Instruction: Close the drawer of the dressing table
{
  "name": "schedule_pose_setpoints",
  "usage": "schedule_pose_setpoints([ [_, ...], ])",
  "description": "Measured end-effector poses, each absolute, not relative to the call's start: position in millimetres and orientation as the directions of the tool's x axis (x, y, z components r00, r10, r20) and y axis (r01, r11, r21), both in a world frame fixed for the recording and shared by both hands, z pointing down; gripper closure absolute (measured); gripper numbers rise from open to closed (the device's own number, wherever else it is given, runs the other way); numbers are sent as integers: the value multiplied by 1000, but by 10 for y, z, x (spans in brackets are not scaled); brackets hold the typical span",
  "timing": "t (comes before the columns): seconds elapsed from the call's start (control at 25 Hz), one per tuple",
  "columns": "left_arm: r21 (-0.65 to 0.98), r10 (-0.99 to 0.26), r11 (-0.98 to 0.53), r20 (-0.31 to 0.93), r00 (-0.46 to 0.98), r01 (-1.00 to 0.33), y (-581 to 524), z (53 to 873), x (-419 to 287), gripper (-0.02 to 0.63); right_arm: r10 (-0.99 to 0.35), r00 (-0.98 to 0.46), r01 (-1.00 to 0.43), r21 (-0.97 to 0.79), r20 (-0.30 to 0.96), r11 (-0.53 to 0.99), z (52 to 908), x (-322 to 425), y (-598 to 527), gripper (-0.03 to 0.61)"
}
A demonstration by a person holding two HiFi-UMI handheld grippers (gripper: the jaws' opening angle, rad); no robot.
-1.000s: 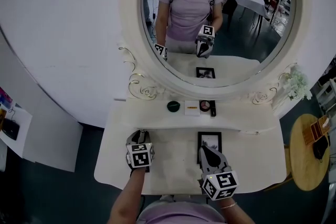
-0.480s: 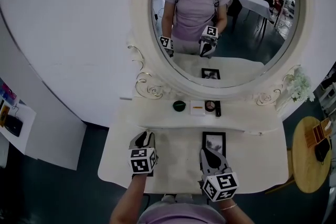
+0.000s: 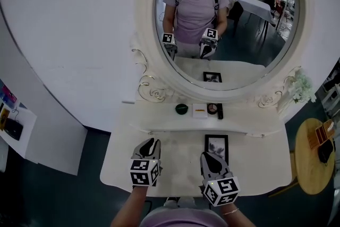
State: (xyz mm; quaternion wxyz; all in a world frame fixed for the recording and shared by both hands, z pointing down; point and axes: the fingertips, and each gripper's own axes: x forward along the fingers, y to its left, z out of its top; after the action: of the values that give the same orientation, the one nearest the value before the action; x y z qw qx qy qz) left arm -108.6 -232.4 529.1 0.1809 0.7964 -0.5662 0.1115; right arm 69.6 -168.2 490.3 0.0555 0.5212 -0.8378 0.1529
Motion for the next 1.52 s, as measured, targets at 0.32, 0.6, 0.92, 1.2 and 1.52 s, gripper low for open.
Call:
schedule_pose_setpoints([
  [0.32,181,-860,-342,335,384,-922,-2130,5110,-1020,560,-867,-433,-899,-195,248,393,4884,730,-1623,577],
  [0.6,172,-869,-342,316,381,-924,-1980,5037,-1066,592,-866,-435,-898,-193,247,396,4881,709,-1573,577],
  [0.92,189,-871,-350,296,393,-918,-1872,4999,-1096,611,-863,-441,-895,-193,246,403,4869,676,-1531,577],
  [1.2,193,-868,-361,288,405,-912,-1837,4974,-1080,612,-859,-449,-892,-191,247,411,4850,675,-1498,577],
  [1.52,187,-867,-373,278,413,-909,-1838,4931,-1055,612,-856,-455,-888,-193,244,417,4833,674,-1465,577],
])
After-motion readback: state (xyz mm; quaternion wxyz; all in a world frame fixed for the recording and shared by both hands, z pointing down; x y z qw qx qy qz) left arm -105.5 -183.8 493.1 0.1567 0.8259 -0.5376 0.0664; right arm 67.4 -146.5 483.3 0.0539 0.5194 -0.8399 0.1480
